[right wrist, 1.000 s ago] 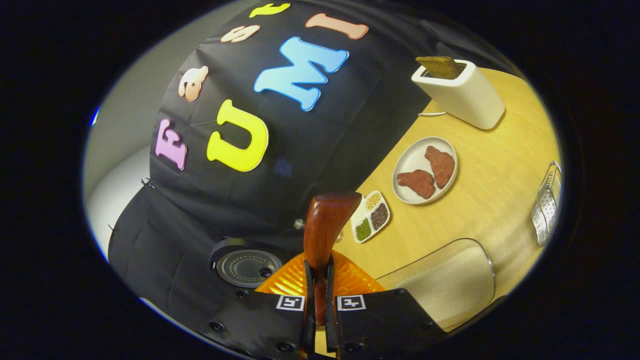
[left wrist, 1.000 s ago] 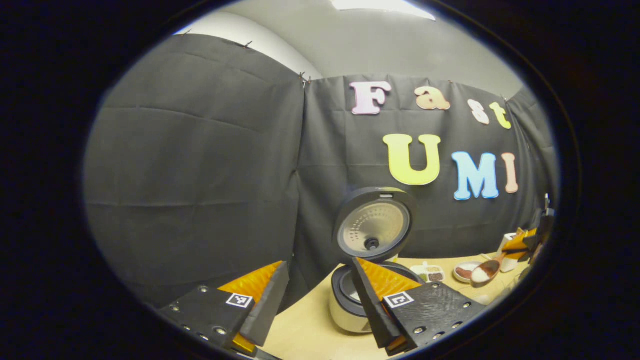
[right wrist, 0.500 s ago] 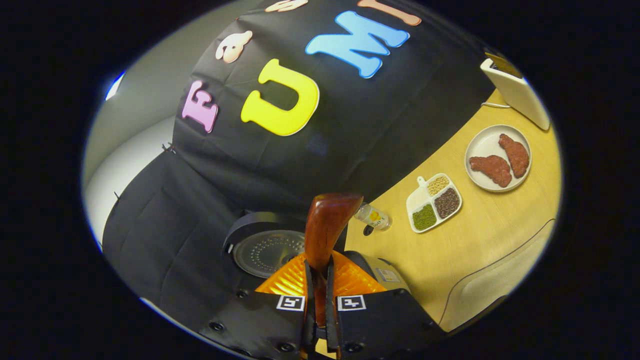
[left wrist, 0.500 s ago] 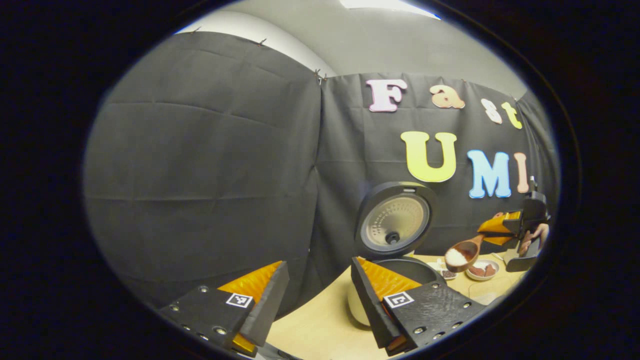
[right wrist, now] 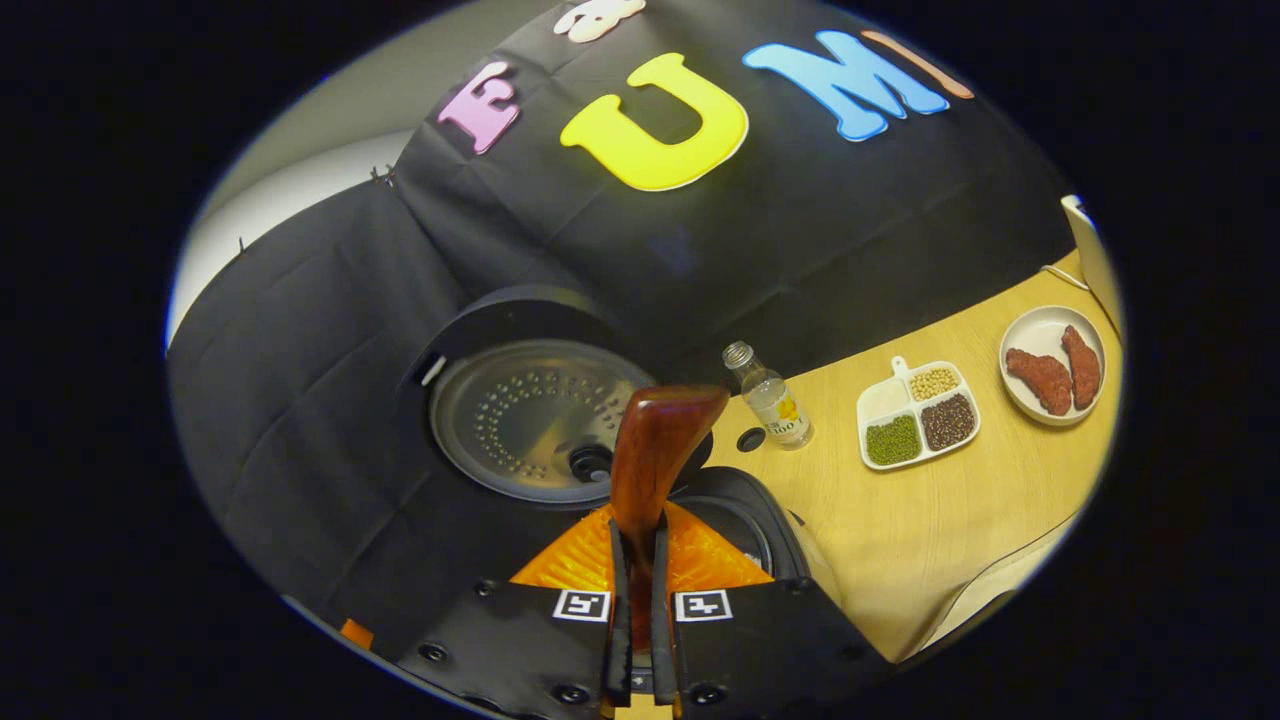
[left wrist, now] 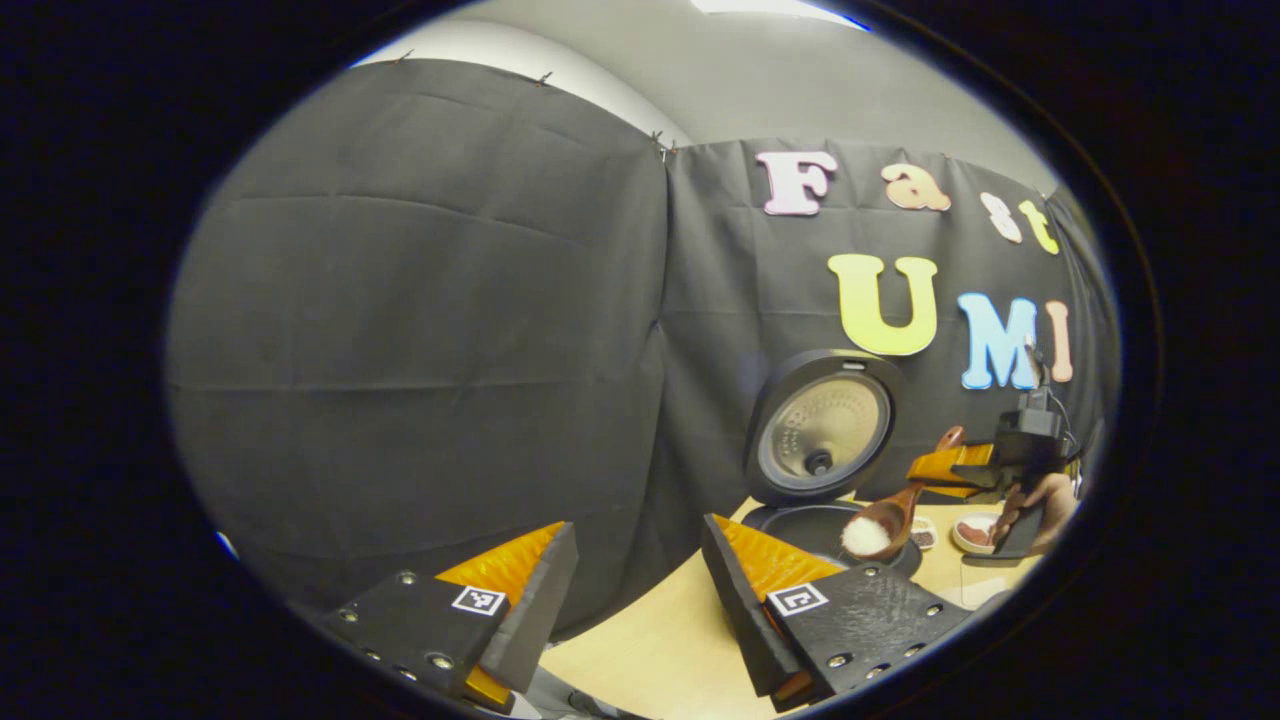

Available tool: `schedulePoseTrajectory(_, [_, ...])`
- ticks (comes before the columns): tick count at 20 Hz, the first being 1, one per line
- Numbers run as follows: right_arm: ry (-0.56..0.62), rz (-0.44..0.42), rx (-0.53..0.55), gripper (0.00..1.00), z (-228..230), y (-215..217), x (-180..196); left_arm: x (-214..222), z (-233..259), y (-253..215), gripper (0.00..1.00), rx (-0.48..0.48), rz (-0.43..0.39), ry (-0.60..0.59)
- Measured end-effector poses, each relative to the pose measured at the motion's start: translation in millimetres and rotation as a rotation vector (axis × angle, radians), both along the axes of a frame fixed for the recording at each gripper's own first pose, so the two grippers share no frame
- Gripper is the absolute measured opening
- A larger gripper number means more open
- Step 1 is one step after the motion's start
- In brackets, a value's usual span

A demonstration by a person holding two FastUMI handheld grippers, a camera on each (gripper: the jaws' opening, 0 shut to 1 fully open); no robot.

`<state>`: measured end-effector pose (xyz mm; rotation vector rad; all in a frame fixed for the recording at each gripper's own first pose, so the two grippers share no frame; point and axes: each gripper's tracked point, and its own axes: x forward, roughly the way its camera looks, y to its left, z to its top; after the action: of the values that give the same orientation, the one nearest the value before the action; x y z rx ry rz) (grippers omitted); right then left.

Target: Close the left gripper, press the button to open the rice cooker; take a wooden spoon from the chopstick holder with the right hand, scoop a spoonful of rice and pour it into the rice cooker, then put the wooden spoon back into the chopstick holder.

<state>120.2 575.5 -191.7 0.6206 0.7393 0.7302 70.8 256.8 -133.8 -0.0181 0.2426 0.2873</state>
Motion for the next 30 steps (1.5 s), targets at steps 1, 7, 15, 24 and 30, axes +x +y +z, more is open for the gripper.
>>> schedulePoseTrajectory(1, [-0.027,0.021,-0.027,0.12,-2,4,-4,-1,-1,1,0.80,-0.001,0.000,0.003])
schedulePoseTrajectory(7, [-0.215,0.127,-0.176,0.10,-13,20,-11,4,-2,-5,0.78,0.008,-0.008,0.006])
schedulePoseTrajectory(15, [-0.646,0.260,-0.393,0.10,13,42,-26,6,-3,-6,0.78,-0.005,-0.018,0.000])
schedulePoseTrajectory(24, [-1.037,0.360,-0.559,0.10,28,56,-48,2,0,9,0.78,0.006,-0.003,-0.004])
schedulePoseTrajectory(30, [-0.919,0.314,-0.501,0.10,29,50,-46,-2,6,7,0.78,0.005,-0.007,-0.016])
